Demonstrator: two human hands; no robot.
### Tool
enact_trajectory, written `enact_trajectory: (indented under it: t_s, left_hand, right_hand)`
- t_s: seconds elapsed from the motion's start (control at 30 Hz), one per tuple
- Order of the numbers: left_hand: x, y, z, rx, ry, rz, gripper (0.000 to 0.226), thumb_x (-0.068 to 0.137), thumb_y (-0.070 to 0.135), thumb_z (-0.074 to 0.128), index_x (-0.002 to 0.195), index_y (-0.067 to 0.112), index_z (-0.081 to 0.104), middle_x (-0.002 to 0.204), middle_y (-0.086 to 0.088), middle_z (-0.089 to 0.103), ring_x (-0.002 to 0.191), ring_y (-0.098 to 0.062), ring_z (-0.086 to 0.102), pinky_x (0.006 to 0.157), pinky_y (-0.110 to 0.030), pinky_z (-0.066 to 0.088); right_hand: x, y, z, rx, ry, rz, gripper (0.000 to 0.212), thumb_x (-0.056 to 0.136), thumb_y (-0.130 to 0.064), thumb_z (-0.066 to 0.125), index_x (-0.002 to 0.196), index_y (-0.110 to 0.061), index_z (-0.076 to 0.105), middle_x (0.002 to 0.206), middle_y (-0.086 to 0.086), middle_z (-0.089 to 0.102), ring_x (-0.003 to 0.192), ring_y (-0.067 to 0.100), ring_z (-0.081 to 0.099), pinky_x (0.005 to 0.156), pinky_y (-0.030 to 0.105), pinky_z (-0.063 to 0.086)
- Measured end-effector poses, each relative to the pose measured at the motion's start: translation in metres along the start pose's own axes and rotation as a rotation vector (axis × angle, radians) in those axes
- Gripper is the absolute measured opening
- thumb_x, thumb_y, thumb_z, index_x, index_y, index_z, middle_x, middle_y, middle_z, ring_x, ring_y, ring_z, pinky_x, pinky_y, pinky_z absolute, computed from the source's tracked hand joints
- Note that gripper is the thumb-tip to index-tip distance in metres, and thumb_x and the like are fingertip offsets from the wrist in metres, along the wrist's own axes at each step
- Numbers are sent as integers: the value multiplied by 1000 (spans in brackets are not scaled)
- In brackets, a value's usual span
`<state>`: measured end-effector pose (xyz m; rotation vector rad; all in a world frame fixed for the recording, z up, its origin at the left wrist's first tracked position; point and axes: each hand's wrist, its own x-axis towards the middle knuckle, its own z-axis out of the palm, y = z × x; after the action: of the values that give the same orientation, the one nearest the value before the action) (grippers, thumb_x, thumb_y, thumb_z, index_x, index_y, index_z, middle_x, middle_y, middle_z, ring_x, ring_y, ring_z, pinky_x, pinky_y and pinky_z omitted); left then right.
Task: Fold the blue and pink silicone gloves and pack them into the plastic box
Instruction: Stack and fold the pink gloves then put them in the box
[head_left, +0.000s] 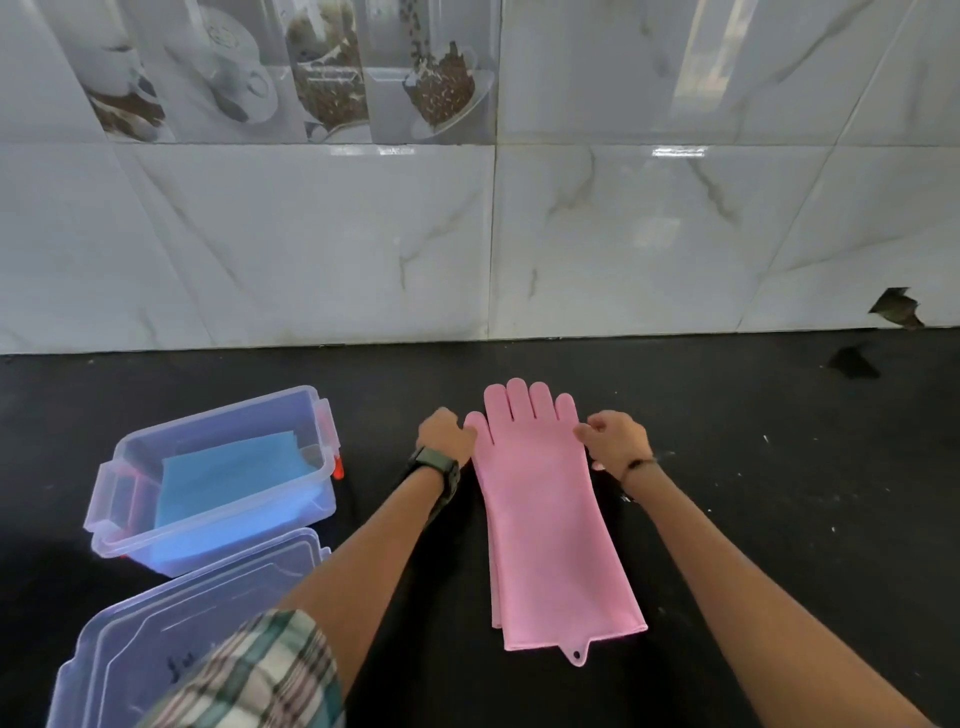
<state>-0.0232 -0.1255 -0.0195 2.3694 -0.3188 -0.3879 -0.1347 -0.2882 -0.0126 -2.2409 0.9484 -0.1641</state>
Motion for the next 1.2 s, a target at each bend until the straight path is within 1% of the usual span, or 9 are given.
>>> enact_trajectory:
  t_s: [0.17, 0.27, 0.4, 0.5, 0.77, 0.9, 1.03, 1.13, 1.2]
  left_hand:
    - [26, 13, 9, 108, -61, -42, 27, 89, 19, 49, 72, 0, 57, 101, -24, 66, 93, -37, 63, 85, -39, 52]
    - [32, 20, 10, 133, 14, -29, 18, 88, 12, 48, 92, 0, 61, 109, -19, 65, 102, -37, 60, 87, -40, 49]
    - [31, 21, 11, -44, 158, 247, 10, 86, 5, 44, 77, 8, 47, 81, -11, 57, 74, -28, 54, 72, -42, 49]
    - [36, 20, 14, -122, 165, 330, 13, 90, 3, 44, 80, 11, 42, 83, -10, 58, 73, -24, 51, 70, -39, 48]
    - [55, 21, 18, -255, 159, 319, 13, 90, 1, 45, 82, 11, 42, 79, -3, 54, 69, -20, 48, 51, -17, 32]
    - [58, 22, 25, -192, 22, 120, 5, 91, 9, 43, 94, 7, 47, 91, -6, 54, 83, -25, 53, 70, -28, 43]
    - [45, 17, 24, -181, -67, 29, 37, 91, 21, 49, 122, 4, 39, 111, -11, 56, 101, -30, 59, 86, -36, 47]
    - [21, 8, 15, -193, -171, -53, 49, 90, 31, 50, 128, 10, 28, 110, -11, 59, 87, -28, 66, 75, -37, 57]
    - [-1, -3, 10, -199, -268, -71, 53, 89, 28, 53, 131, 17, 23, 106, -12, 61, 83, -26, 66, 71, -37, 60]
  right_hand:
    - [38, -15, 22, -60, 13, 81, 4, 82, -9, 52, 86, -9, 55, 82, 8, 55, 78, 28, 56, 67, 33, 47]
    - [39, -15, 22, -27, 141, -47, 7, 80, -4, 49, 81, -10, 50, 74, 6, 54, 68, 25, 51, 57, 29, 39]
    - [33, -10, 17, 3, 339, -156, 4, 82, -4, 50, 84, -7, 52, 71, 5, 57, 64, 28, 55, 54, 31, 42]
    - [36, -7, 18, -51, 408, -162, 10, 88, -9, 47, 78, -12, 46, 63, 0, 51, 54, 23, 48, 47, 27, 33]
    - [50, 9, 25, 194, 421, -97, 11, 88, -9, 52, 79, -12, 48, 59, -1, 53, 50, 18, 48, 45, 25, 37]
    - [56, 16, 31, 179, 352, -24, 6, 88, -11, 55, 85, -6, 53, 65, 1, 55, 56, 21, 51, 46, 23, 38]
    - [61, 14, 28, 169, 281, -32, 11, 89, -13, 54, 95, -4, 54, 75, 3, 57, 66, 23, 55, 56, 30, 45]
    - [48, 8, 21, 171, 220, 18, 21, 89, -19, 53, 105, -7, 48, 82, 3, 57, 71, 23, 56, 65, 37, 51]
    - [23, 12, 20, 166, 120, 87, 29, 85, -21, 56, 109, -13, 41, 75, -2, 55, 63, 19, 57, 56, 31, 50]
